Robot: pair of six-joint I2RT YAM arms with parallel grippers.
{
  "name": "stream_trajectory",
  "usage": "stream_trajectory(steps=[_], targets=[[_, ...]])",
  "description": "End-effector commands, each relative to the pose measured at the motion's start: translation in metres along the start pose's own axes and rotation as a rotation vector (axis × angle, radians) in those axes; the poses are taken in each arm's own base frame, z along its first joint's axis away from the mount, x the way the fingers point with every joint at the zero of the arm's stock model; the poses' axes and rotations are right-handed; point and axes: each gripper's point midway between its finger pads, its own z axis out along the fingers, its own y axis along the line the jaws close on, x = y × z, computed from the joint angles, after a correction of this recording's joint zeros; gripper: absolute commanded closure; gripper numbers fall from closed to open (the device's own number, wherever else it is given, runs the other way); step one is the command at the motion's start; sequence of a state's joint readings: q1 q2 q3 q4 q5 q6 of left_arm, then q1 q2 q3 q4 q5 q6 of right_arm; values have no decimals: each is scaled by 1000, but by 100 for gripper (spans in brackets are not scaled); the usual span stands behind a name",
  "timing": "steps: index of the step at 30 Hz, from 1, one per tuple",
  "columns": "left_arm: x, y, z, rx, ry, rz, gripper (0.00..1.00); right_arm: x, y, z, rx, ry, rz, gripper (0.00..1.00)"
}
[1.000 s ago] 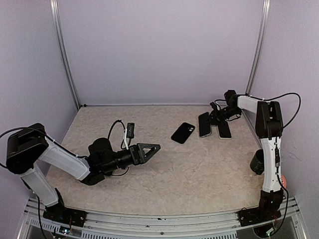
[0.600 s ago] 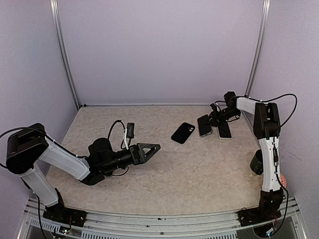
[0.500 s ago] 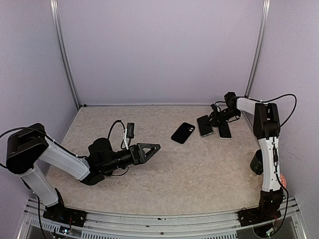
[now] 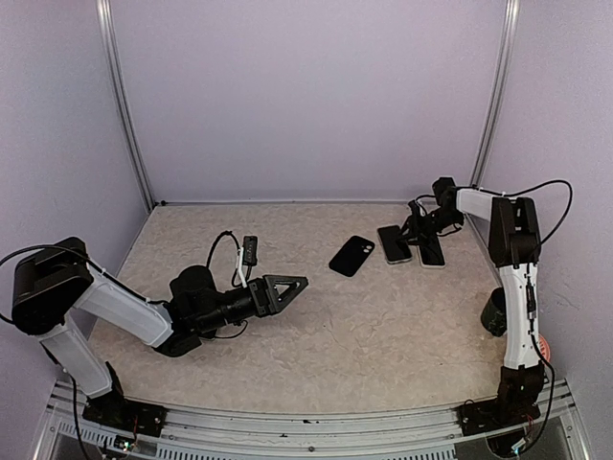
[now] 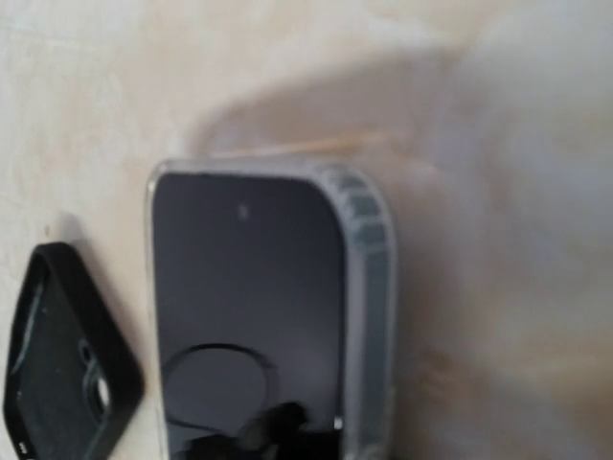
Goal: Put the phone into the phone case
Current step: Place the phone with the phone case at the center of the board.
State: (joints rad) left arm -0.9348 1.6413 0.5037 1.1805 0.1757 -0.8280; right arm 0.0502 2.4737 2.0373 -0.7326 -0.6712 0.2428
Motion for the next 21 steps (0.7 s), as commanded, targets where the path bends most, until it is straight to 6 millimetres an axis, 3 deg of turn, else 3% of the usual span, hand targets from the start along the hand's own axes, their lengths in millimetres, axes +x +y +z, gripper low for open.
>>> stream_trajectory(steps=[1,7,13,21], targets=[[3,-1,-3,2,-1,4,19,-2,1,-19,63,-32,-26,66],[3,-2,-3,6,-4,5,18,14,7,-19,97,-11,-50,65],[3,-3,-4,6,-4,7,19,9,7,-29,153,-35,-64,63],[-5,3,-8,-56,-18,54,13,1,60,-55,118,-110,-169,48]])
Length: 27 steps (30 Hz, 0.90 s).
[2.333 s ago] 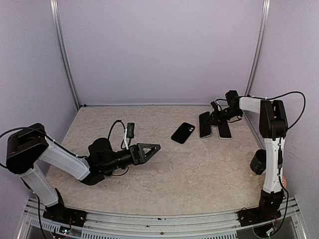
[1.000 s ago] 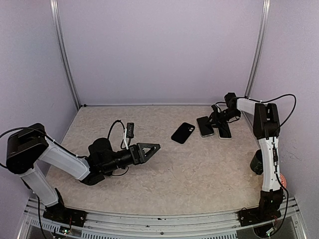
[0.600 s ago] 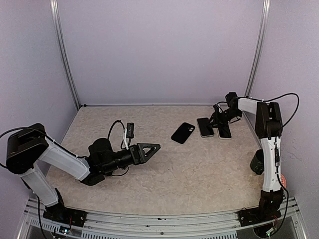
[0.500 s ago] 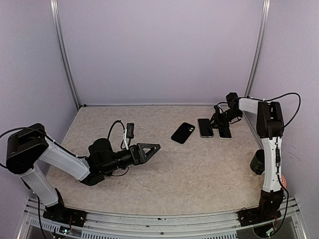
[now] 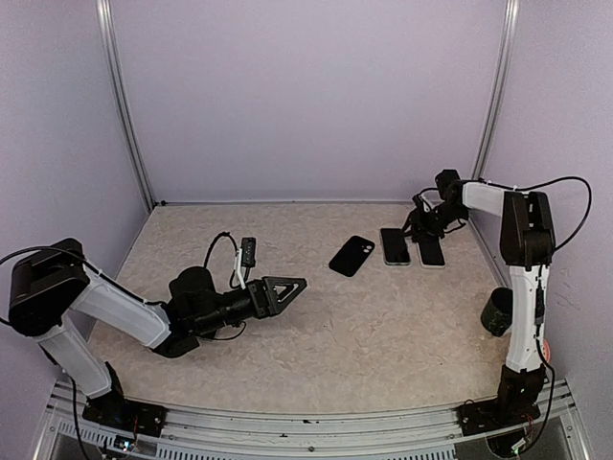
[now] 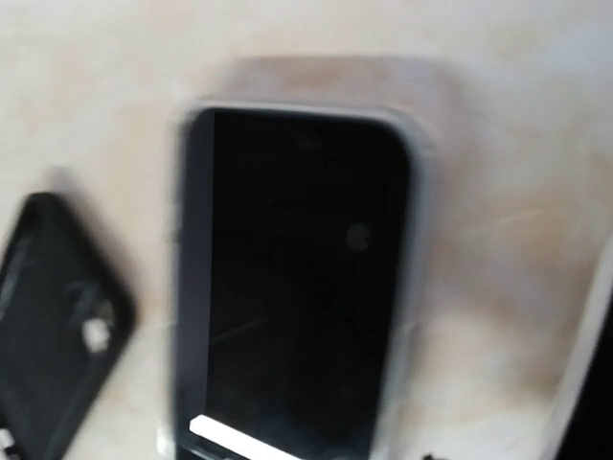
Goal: Put the phone into the phone case
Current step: Place the phone with the phone case at the center of the board, then pick up the phone case from the center of the board.
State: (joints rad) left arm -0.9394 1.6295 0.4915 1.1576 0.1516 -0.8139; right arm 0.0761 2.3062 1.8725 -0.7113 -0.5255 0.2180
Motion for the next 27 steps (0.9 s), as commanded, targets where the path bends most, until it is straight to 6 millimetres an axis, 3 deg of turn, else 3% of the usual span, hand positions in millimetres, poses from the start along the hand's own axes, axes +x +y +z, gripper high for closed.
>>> stream_trajectory(steps=[1,7,9,11,21,27], targets=[[-10,-1,-6,-35,-24,50,12,-15,50,-37,-13,-97,-119,43],[-22,2,-12,-85,-45,94,2,-4,84,-58,-28,-151,-186,29],[-23,6,-15,-114,-44,102,1,4,97,-61,-41,-158,-208,14],[-26,8,-20,-140,-50,109,1,11,110,-62,-51,-163,-233,8],[-45,50,-67,-499,-100,89,1,61,173,-55,-142,-163,-390,7],[-46,74,-99,-673,-112,62,1,84,187,-28,-133,-123,-416,7]])
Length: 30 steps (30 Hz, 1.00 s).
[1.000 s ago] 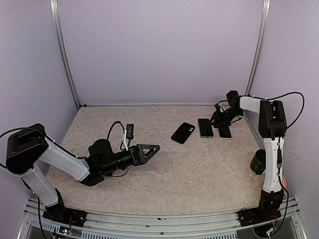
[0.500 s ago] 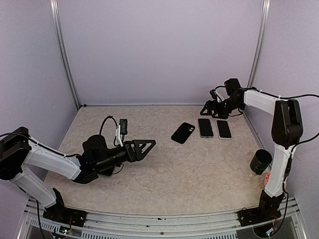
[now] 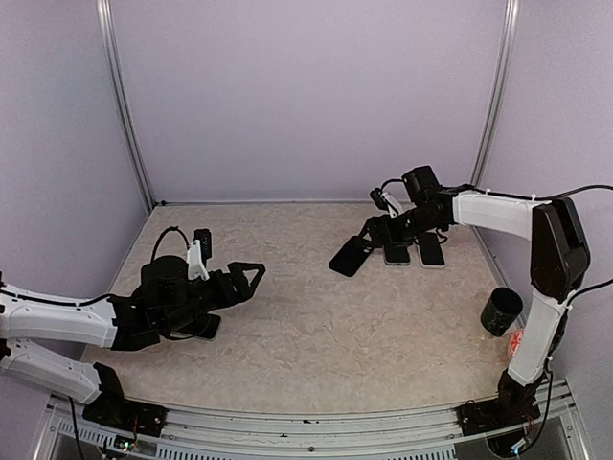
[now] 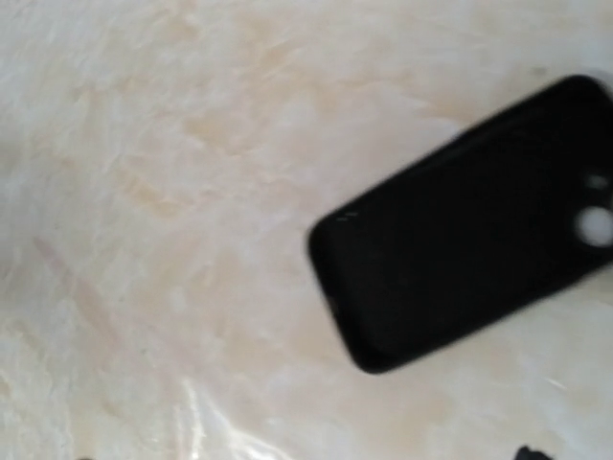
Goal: Put the phone into the phone case
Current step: Pick up the phone case from the center of the board.
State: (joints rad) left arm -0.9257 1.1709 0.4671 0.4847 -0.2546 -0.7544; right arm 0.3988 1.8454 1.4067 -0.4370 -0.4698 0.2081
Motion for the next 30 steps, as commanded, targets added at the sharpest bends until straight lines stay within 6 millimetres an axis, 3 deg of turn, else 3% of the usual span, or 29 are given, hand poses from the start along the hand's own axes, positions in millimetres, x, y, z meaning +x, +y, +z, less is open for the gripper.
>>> stream_trajectory(steps=[1,7,14,21,30], targets=[[6,50,-13,-234,18,-1,1,0,14,14,10,-21,-42,7],[14,89,-23,-358,49,-106,1,12,14,49,103,47,-60,8],[19,114,-37,-449,36,-204,1,17,-21,63,313,57,41,12],[22,122,-46,-449,19,-243,1,18,-46,91,388,68,93,29],[22,125,-50,-457,10,-256,1,30,-53,101,407,95,110,40]])
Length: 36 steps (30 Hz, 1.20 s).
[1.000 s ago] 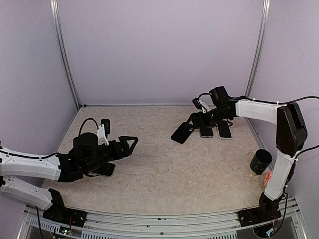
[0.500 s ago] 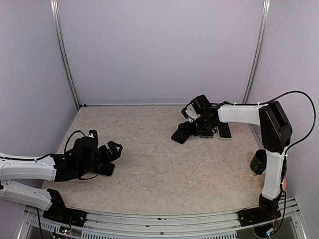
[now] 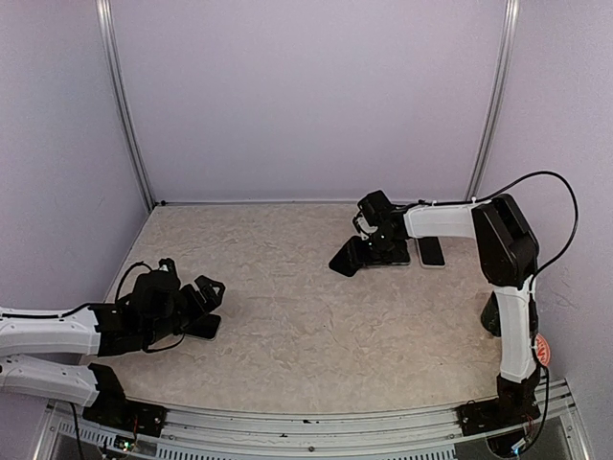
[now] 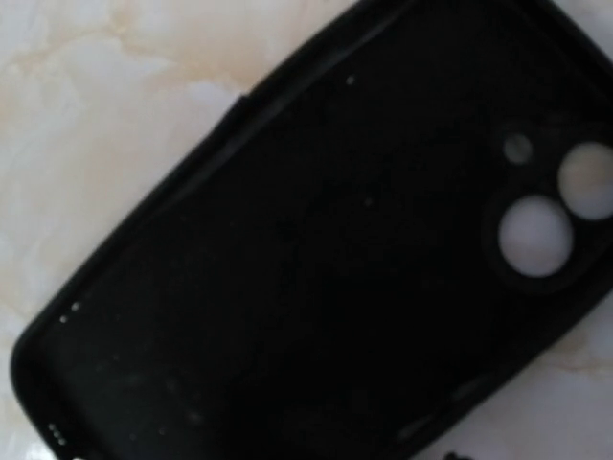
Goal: Put the phone into the phone case
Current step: Pick up the phone case from the center of the board, then move the phone case to the center of the board.
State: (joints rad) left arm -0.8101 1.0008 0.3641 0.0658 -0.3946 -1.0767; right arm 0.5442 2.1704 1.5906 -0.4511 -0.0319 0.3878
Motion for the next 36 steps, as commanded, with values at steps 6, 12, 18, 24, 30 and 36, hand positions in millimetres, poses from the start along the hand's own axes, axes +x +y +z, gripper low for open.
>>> stream_trajectory(steps=[6,12,18,24,30,36], targets=[[1,14,0,-44,-9,-19,1,2,-2,9,32,5,-14,48],[1,16,0,-49,-10,-23,1,3,5,16,8,18,-36,59],[3,21,0,-52,-14,-38,1,6,20,15,-46,18,-83,69],[4,25,2,-75,-14,-33,1,21,43,15,-79,46,-207,74],[-5,42,5,-144,-35,-54,1,28,57,2,-93,44,-270,73],[-25,71,4,-252,-86,-83,1,21,59,-16,-93,17,-281,58]])
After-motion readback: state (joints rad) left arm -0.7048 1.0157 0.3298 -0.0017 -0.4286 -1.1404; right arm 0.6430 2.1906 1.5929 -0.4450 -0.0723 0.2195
